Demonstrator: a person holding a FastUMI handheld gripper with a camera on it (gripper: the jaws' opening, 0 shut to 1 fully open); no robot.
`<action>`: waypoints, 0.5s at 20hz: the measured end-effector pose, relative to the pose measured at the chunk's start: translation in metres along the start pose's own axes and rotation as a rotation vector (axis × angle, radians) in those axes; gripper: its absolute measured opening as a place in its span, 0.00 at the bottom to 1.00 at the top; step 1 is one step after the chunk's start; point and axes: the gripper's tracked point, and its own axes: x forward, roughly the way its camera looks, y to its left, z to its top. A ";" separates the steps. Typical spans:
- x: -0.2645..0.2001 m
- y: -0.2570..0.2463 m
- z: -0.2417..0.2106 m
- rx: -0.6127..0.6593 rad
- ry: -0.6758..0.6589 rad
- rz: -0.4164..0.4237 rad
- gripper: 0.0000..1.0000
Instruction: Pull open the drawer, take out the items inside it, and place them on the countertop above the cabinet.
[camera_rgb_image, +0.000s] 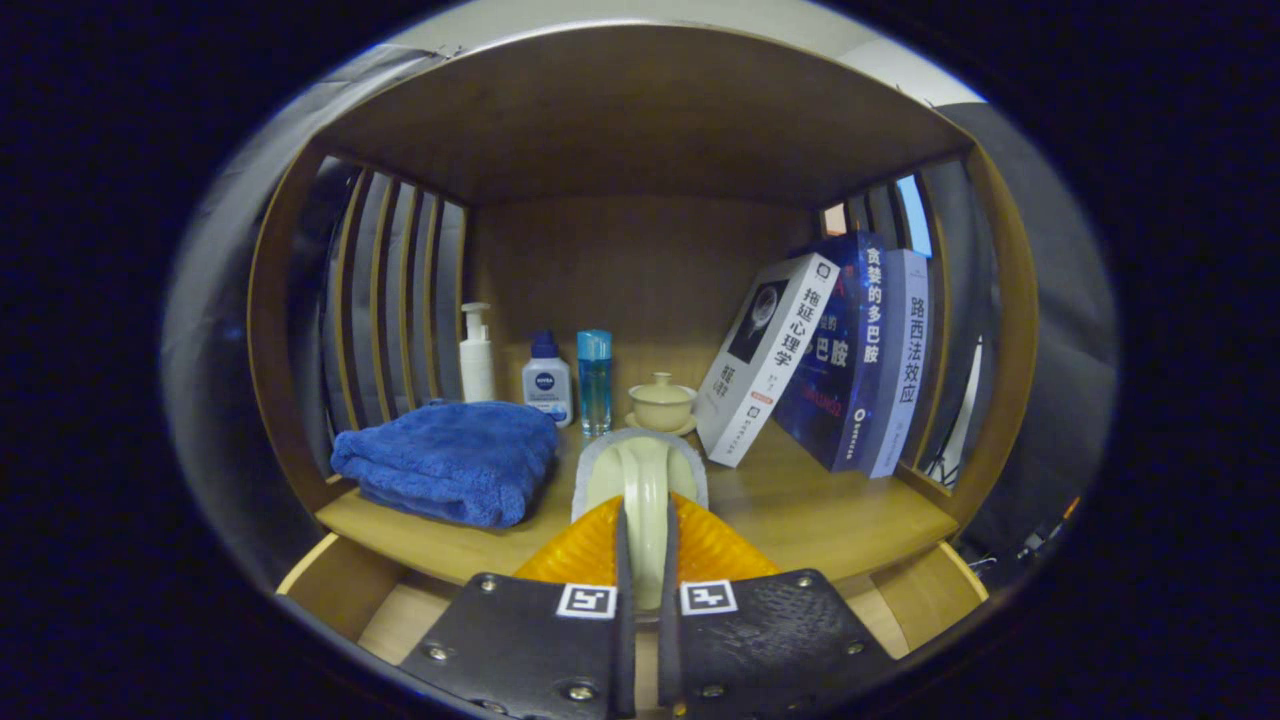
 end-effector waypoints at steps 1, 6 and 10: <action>-0.002 0.000 0.000 -0.011 -0.025 -0.004 0.09; -0.008 -0.011 -0.003 0.048 -0.030 -0.039 0.09; -0.007 -0.006 -0.004 0.055 -0.023 -0.024 0.11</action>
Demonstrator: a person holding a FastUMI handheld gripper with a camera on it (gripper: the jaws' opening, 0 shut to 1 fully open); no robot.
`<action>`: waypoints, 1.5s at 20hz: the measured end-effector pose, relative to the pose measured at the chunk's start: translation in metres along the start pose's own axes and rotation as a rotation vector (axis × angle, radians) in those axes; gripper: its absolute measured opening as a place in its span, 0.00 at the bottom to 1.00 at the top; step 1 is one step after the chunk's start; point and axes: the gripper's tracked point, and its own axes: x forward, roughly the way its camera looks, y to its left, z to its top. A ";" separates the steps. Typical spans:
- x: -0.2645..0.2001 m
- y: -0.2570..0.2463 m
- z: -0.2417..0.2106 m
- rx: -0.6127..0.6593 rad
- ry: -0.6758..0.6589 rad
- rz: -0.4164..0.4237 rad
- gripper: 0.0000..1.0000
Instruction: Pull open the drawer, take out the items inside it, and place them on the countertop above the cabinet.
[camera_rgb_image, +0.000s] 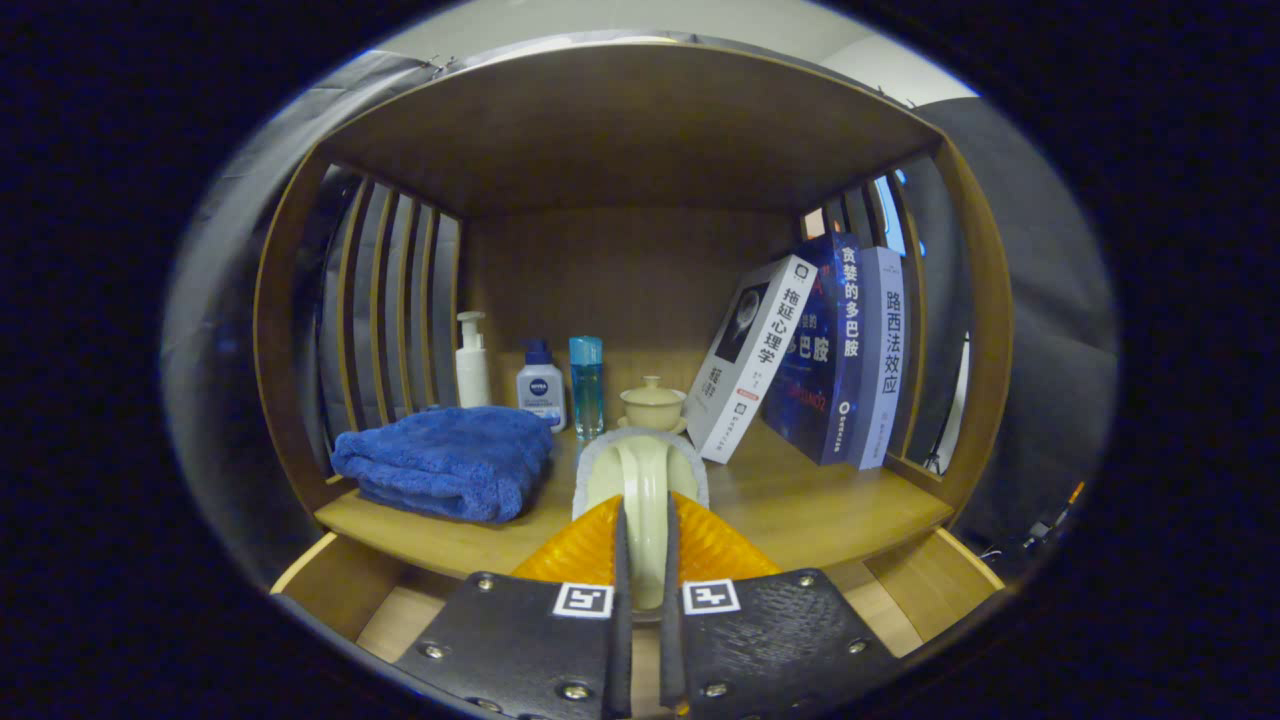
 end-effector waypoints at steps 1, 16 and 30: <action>0.000 -0.001 0.000 0.000 0.000 -0.002 0.11; 0.013 -0.006 0.001 -0.001 -0.001 -0.031 0.19; 0.005 -0.006 0.014 0.003 -0.062 -0.026 0.58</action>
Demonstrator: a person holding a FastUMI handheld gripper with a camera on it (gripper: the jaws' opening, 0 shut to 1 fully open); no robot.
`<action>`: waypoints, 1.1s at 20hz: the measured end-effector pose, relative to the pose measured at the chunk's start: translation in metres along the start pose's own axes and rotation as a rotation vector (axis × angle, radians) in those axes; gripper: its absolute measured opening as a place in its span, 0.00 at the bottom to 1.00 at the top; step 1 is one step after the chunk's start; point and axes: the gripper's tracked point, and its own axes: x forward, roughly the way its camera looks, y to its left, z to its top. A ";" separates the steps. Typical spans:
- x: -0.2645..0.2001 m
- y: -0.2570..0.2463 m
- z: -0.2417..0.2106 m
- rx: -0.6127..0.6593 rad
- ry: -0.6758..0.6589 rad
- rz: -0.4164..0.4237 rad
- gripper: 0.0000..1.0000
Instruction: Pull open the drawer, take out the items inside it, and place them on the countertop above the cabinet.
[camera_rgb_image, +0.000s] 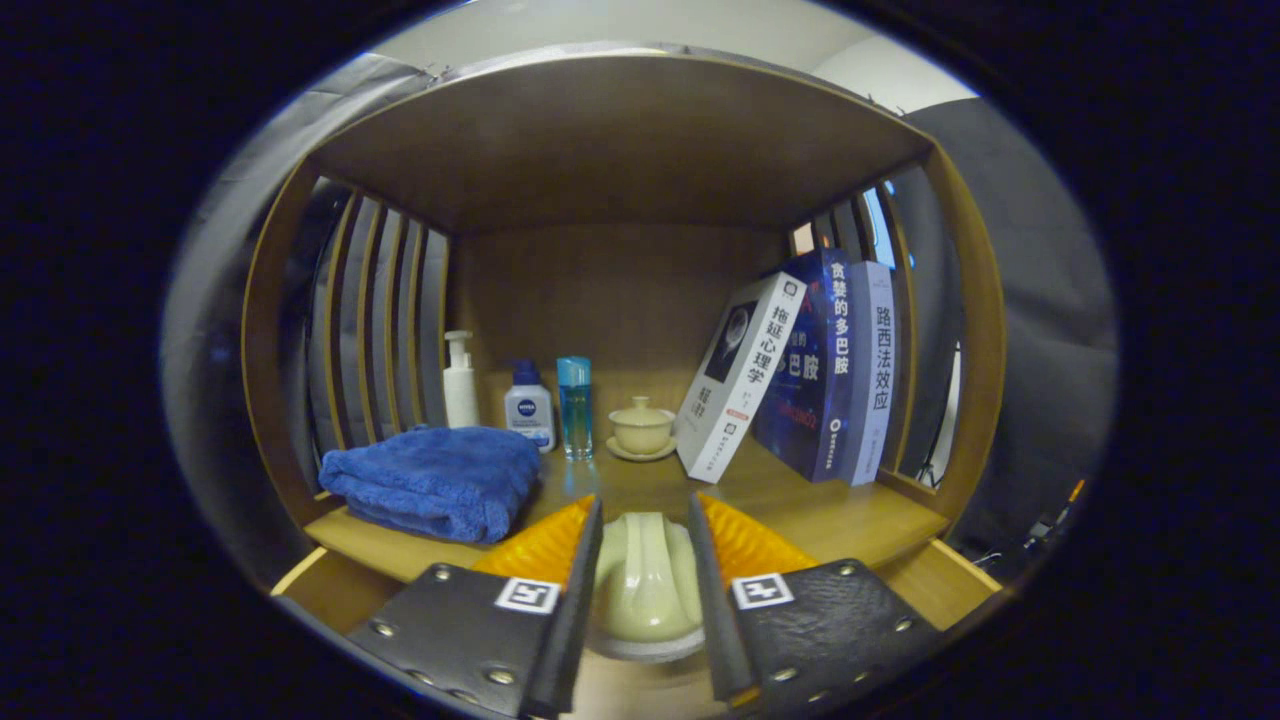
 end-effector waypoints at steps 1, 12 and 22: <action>-0.001 0.001 0.000 0.001 -0.001 0.005 0.65; -0.015 0.005 0.021 0.001 -0.089 0.040 0.95; -0.109 0.002 0.059 0.014 -0.160 0.106 0.95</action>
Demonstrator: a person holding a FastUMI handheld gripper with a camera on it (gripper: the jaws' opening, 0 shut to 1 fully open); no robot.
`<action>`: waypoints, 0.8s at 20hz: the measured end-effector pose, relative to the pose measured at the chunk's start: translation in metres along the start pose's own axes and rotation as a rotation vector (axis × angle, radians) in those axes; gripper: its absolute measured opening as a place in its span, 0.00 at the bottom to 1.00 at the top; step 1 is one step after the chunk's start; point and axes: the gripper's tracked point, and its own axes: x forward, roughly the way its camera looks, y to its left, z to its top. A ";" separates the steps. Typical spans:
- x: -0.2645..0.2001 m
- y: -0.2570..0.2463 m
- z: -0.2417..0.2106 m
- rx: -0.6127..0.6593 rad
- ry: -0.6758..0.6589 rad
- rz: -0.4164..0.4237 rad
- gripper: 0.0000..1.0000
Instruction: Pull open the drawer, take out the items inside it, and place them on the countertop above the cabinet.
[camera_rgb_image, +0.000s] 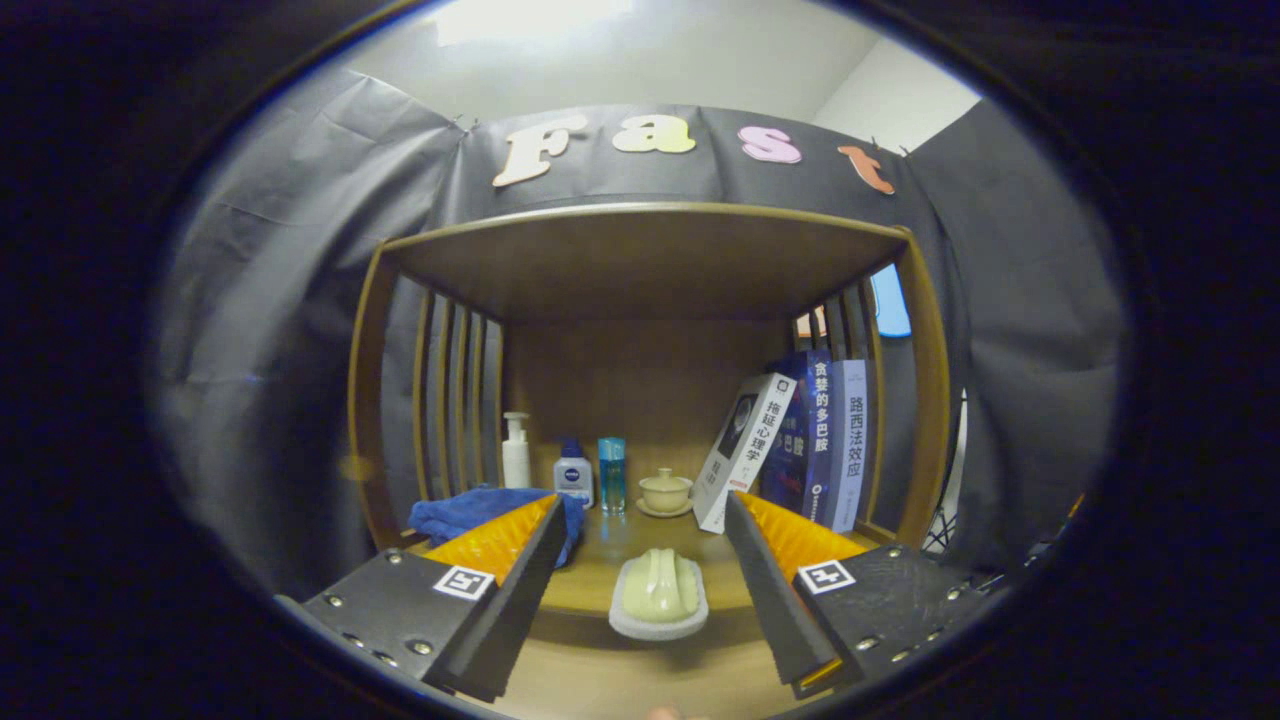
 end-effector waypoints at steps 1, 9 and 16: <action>-0.014 0.000 -0.004 -0.001 0.013 0.007 0.95; -0.122 -0.019 -0.060 -0.010 0.141 -0.052 0.97; -0.152 -0.016 -0.111 -0.072 0.247 -0.066 0.97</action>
